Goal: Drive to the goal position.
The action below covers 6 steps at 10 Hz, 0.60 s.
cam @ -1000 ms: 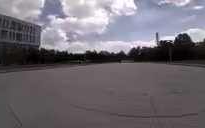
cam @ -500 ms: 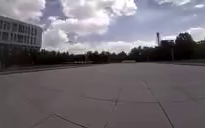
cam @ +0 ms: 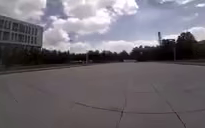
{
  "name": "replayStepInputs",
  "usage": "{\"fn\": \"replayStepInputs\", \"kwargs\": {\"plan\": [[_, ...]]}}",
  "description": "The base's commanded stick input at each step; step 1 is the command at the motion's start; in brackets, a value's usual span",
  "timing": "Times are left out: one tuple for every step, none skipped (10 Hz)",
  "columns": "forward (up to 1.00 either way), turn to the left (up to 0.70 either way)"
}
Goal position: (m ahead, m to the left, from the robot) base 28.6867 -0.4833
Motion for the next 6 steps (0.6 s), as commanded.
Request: {"fn": "replayStepInputs", "kwargs": {"plan": [[0.7, 0.0], [0.7, 0.0], [0.7, 0.0], [0.7, 0.0], [0.7, 0.0], [0.7, 0.0]]}}
